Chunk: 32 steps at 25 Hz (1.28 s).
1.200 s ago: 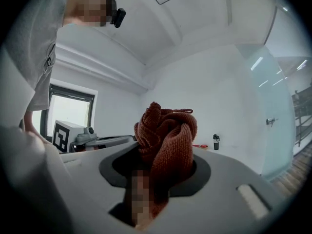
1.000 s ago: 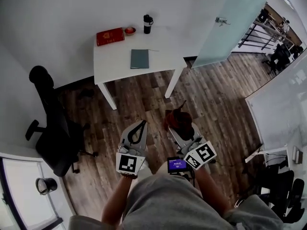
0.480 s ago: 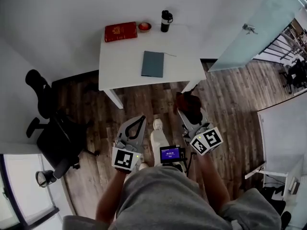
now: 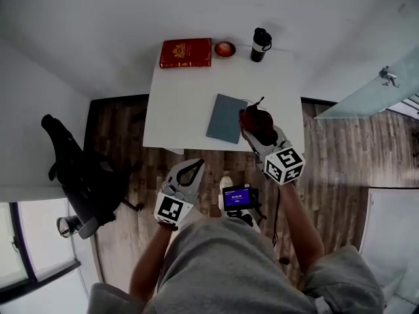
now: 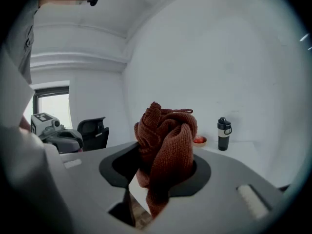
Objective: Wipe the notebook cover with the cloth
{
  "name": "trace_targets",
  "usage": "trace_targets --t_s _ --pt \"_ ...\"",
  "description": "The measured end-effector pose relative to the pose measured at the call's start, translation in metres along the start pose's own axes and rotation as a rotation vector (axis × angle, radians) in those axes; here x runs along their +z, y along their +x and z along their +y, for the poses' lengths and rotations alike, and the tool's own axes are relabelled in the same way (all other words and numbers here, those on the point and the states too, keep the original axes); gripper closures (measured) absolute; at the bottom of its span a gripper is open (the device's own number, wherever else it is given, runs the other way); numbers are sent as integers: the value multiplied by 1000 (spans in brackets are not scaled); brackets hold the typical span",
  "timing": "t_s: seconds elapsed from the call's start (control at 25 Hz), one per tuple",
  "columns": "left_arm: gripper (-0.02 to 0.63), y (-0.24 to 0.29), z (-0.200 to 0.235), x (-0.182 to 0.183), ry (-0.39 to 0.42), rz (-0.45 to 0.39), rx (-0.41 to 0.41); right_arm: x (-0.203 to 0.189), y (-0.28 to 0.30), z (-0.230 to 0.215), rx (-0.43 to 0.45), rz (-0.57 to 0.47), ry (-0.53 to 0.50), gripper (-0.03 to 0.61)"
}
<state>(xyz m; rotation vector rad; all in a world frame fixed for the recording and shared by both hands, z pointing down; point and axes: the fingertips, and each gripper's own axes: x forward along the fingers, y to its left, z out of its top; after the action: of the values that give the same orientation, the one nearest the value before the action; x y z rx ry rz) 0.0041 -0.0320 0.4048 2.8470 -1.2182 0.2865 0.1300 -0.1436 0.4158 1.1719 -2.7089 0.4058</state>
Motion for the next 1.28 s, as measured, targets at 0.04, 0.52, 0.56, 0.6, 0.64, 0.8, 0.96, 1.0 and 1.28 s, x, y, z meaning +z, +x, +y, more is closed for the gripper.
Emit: trace_targets --t_s 0.04,0.52,0.56,0.6,0.64,0.8,0.96,1.0,1.28 --pt "607 14 7 -6 -1 14 -7 -2 17 -17 18 30 -17 405" --pt "507 97 75 -133 -64 229 -78 -91 170 -102 232 469 -100 405" --pt "490 102 82 -146 -88 248 -91 -100 182 -106 234 503 -126 404" --pt "477 107 88 -157 -107 267 -105 -109 193 -111 228 534 -155 405" --pt "465 109 92 -168 -119 288 -123 -118 201 -114 221 564 -178 405" --pt "420 118 98 -217 -119 387 -192 -157 224 -125 227 673 -178 407" --pt "385 132 108 -251 -122 445 -212 -183 242 -139 217 768 -191 407" --pt "383 135 105 -254 -115 454 -236 -189 244 -140 220 788 -197 407" --pt "377 161 91 -270 -124 515 -300 -205 252 -134 269 883 -271 408"
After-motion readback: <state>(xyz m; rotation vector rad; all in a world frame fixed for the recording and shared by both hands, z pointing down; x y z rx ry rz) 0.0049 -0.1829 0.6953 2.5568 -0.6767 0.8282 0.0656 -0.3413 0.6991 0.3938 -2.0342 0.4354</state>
